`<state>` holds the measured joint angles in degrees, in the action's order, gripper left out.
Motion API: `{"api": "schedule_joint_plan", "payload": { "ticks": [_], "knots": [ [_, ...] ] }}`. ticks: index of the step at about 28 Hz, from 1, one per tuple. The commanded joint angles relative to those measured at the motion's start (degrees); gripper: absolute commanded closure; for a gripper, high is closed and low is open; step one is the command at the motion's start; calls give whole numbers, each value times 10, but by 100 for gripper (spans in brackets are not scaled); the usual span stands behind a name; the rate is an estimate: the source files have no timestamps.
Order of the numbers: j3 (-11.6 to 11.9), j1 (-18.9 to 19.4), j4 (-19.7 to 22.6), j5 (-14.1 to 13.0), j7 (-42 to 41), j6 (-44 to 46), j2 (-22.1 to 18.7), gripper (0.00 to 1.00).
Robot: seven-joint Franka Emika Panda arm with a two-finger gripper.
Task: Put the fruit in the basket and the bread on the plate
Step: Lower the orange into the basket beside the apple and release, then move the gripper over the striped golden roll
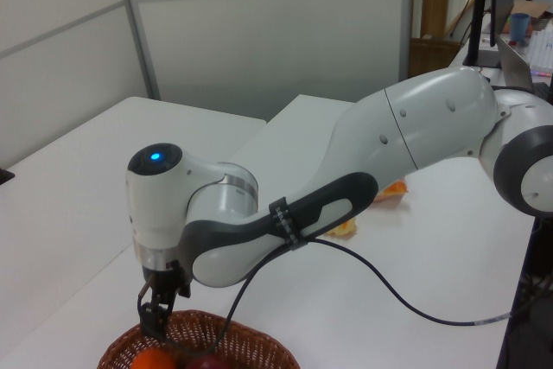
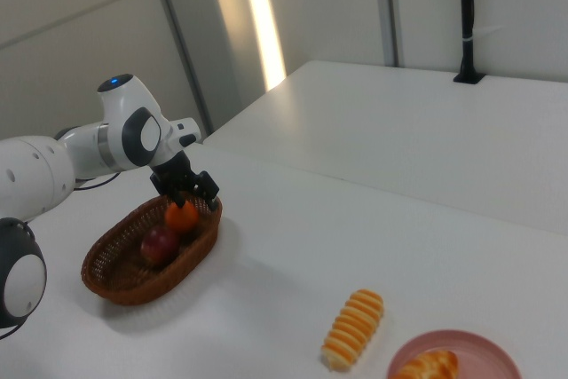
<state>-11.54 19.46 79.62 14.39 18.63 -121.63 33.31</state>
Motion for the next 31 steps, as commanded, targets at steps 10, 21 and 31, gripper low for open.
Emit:
{"api": "schedule_joint_plan", "payload": {
  "ticks": [10, 21, 31],
  "knots": [
    [4, -131, 11, 4, -27, 169, -62, 0],
    [22, -245, 16, 22, -108, 215, -33, 0],
    [42, -246, 24, 86, -124, 210, 18, 0]
  ]
}}
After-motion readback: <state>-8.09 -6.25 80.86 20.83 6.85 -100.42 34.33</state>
